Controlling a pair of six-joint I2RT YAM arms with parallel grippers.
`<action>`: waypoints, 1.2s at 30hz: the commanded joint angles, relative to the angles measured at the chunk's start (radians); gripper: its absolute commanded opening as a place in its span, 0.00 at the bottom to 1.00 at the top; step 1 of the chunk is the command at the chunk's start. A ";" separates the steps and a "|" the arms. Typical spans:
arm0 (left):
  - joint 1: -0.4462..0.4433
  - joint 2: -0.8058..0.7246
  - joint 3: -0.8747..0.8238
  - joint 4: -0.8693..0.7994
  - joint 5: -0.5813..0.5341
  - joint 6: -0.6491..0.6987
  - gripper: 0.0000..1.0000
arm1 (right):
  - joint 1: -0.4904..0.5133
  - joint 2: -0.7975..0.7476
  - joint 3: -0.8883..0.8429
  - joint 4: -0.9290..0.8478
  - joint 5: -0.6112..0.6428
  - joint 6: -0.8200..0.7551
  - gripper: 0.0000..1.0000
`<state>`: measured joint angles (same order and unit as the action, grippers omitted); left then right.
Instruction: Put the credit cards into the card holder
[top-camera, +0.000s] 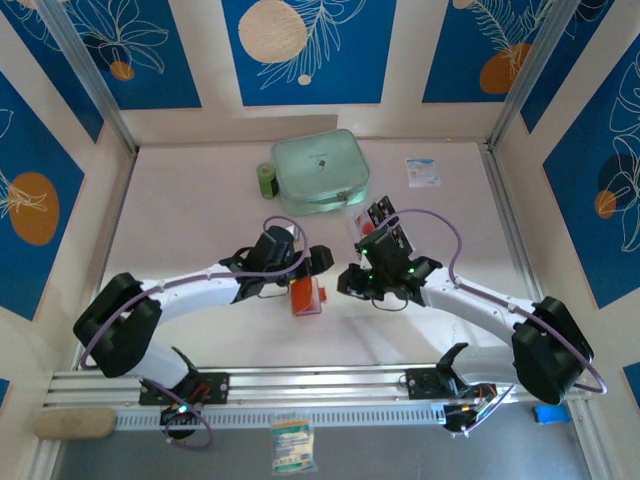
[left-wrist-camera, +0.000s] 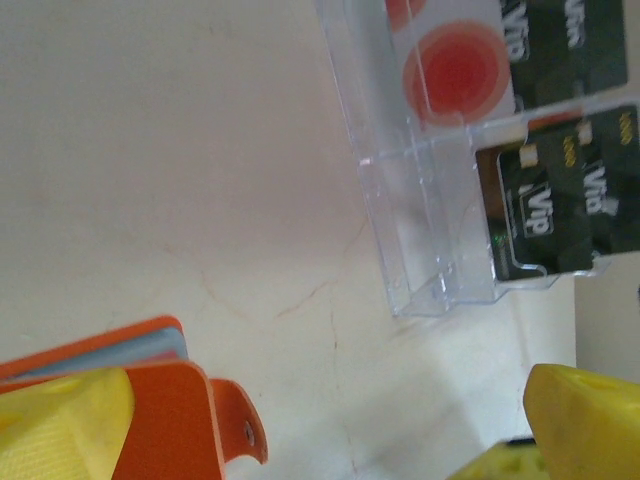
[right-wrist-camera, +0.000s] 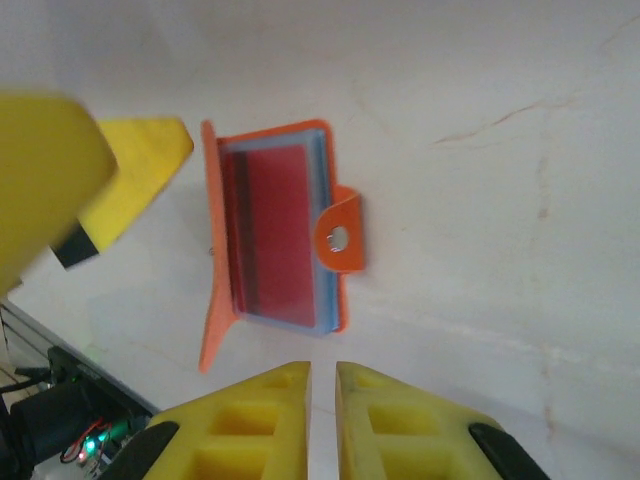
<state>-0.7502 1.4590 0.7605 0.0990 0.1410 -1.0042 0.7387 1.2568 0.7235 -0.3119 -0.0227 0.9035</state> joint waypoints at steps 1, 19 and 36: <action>0.057 -0.060 0.030 -0.067 0.021 0.044 1.00 | 0.049 0.042 0.080 -0.007 0.026 0.012 0.14; 0.215 -0.146 0.063 -0.504 -0.064 0.248 1.00 | 0.180 0.338 0.240 -0.018 0.060 -0.041 0.02; 0.125 -0.058 0.064 -0.593 -0.085 0.382 1.00 | 0.156 0.404 0.127 0.065 0.056 -0.015 0.00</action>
<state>-0.6014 1.3785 0.8120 -0.4549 0.0830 -0.6651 0.8963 1.6482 0.8673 -0.2573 0.0303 0.8734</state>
